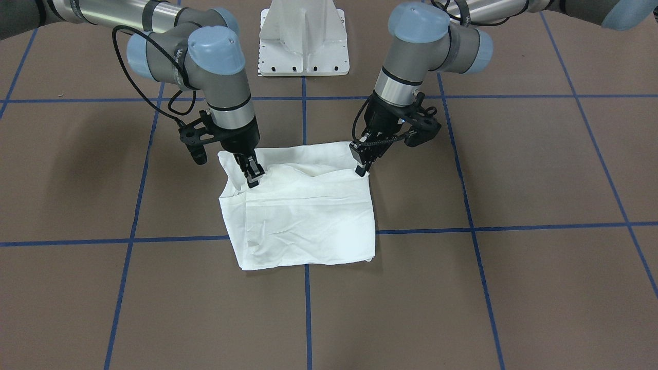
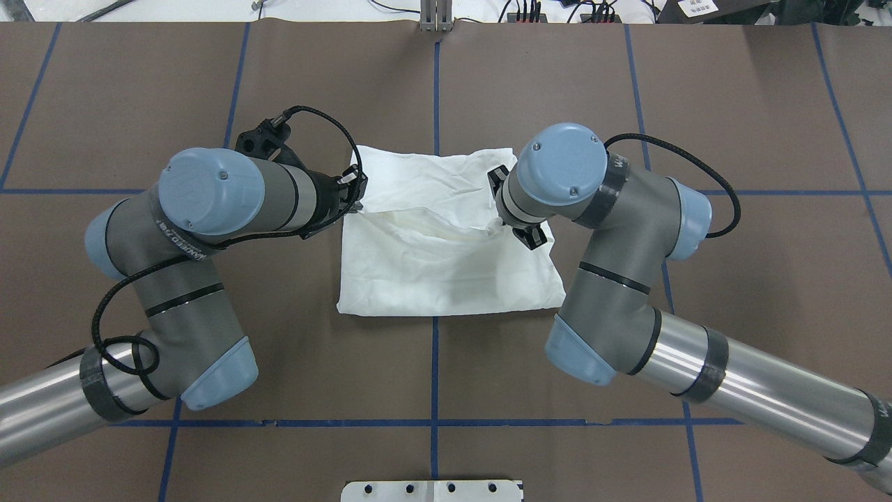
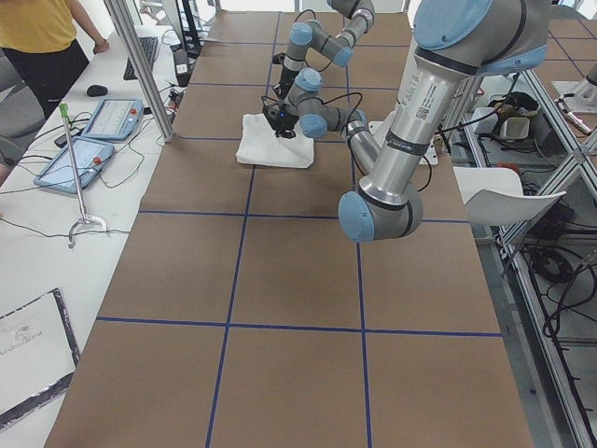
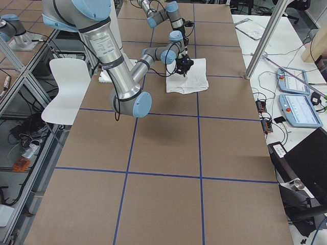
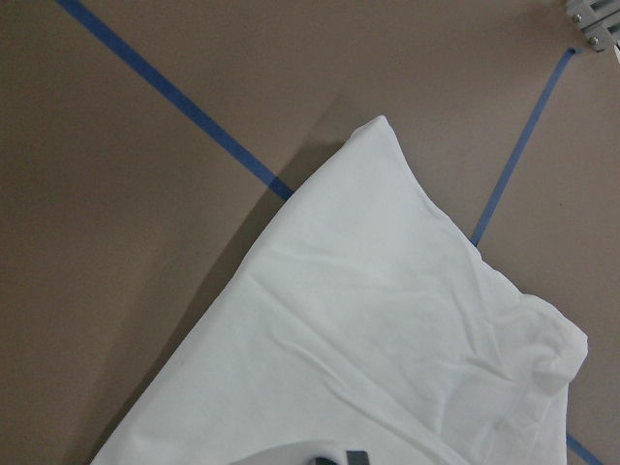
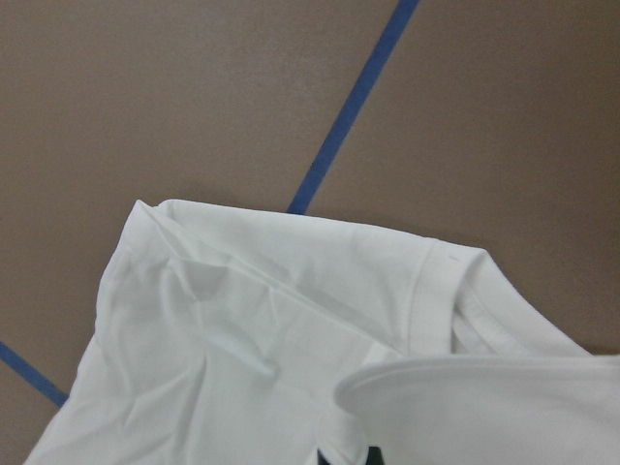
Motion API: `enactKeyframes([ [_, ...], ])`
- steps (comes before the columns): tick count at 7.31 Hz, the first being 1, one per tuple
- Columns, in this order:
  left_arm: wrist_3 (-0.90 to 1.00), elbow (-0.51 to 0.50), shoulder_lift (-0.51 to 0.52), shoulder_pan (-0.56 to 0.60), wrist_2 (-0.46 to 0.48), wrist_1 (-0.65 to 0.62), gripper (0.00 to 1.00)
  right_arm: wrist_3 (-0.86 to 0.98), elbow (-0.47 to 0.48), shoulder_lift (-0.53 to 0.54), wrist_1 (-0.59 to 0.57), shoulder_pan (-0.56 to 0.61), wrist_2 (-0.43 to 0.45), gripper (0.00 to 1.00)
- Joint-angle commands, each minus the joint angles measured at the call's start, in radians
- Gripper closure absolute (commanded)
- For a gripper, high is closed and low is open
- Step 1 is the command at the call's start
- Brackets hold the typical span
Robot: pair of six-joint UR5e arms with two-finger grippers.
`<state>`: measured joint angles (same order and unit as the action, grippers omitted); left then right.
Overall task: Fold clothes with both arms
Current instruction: 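Lay the near edge onto the far edge with both grippers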
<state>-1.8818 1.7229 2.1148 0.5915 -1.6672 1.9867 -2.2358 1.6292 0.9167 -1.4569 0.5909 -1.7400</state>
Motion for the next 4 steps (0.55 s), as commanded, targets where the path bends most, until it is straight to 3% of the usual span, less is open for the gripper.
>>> enactKeyframes([
  [1, 0.056, -0.078, 0.028, 0.049, 0.000, 0.035, 1.00, 0.034, -0.116, -0.071, 0.021, 0.055, -0.045, 1.00],
  [4, 0.078, -0.216, 0.082, 0.077, 0.000, 0.120, 1.00, 0.096, -0.273, -0.139, 0.113, 0.096, -0.081, 1.00],
])
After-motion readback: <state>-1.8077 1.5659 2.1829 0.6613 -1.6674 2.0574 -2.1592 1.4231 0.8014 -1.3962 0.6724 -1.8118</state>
